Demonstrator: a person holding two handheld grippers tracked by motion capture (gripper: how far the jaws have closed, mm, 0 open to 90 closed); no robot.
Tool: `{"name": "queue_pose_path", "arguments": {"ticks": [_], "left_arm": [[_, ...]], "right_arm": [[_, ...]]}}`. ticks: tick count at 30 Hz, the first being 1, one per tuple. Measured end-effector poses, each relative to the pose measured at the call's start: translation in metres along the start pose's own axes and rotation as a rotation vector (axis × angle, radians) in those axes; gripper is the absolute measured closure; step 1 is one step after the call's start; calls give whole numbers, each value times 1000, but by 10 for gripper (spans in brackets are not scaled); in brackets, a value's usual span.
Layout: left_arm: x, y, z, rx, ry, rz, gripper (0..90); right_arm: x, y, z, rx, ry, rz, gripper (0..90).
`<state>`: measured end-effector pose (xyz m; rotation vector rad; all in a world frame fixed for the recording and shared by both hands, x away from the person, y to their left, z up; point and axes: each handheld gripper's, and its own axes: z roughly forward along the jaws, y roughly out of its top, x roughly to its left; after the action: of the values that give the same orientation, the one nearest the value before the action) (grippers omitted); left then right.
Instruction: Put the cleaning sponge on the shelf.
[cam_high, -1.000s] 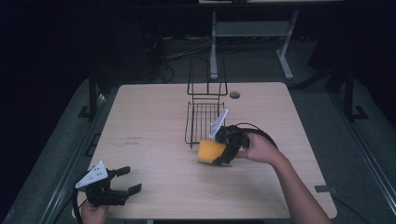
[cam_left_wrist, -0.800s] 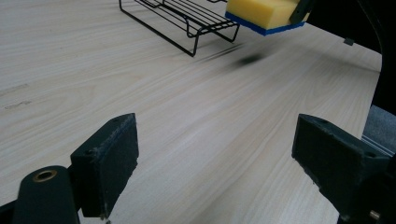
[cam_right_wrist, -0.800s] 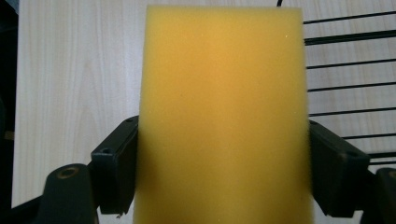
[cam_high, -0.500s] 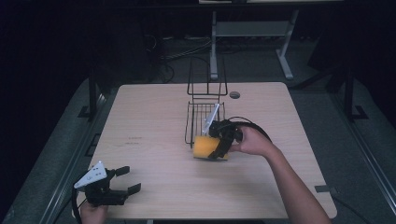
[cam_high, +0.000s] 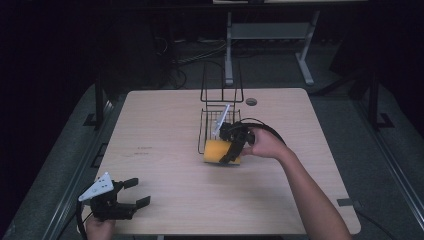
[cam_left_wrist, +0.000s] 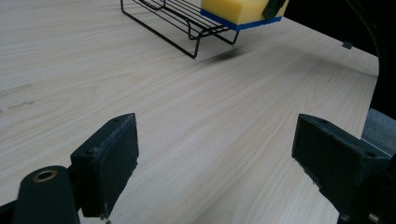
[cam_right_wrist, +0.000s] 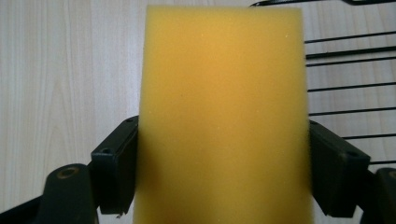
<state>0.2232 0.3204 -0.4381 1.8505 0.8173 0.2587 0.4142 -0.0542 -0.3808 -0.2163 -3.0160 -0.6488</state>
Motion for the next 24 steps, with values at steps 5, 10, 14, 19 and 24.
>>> {"name": "queue_pose_path", "arguments": {"ticks": [5, 10, 14, 19, 24], "left_arm": [[0, 0, 1, 3, -3, 1, 140], [0, 0, 1, 1, -2, 1, 140], [0, 0, 1, 2, -2, 0, 141], [0, 0, 1, 1, -2, 0, 140], [0, 0, 1, 2, -1, 0, 140]], "right_arm": [[-7, 2, 0, -7, 10, 11, 219], [-12, 2, 1, 9, 1, 18, 220], [-16, 6, -2, 8, -6, 16, 219], [-24, 4, -3, -14, 14, 35, 220], [-26, 3, -3, -18, 18, 43, 219]]}}
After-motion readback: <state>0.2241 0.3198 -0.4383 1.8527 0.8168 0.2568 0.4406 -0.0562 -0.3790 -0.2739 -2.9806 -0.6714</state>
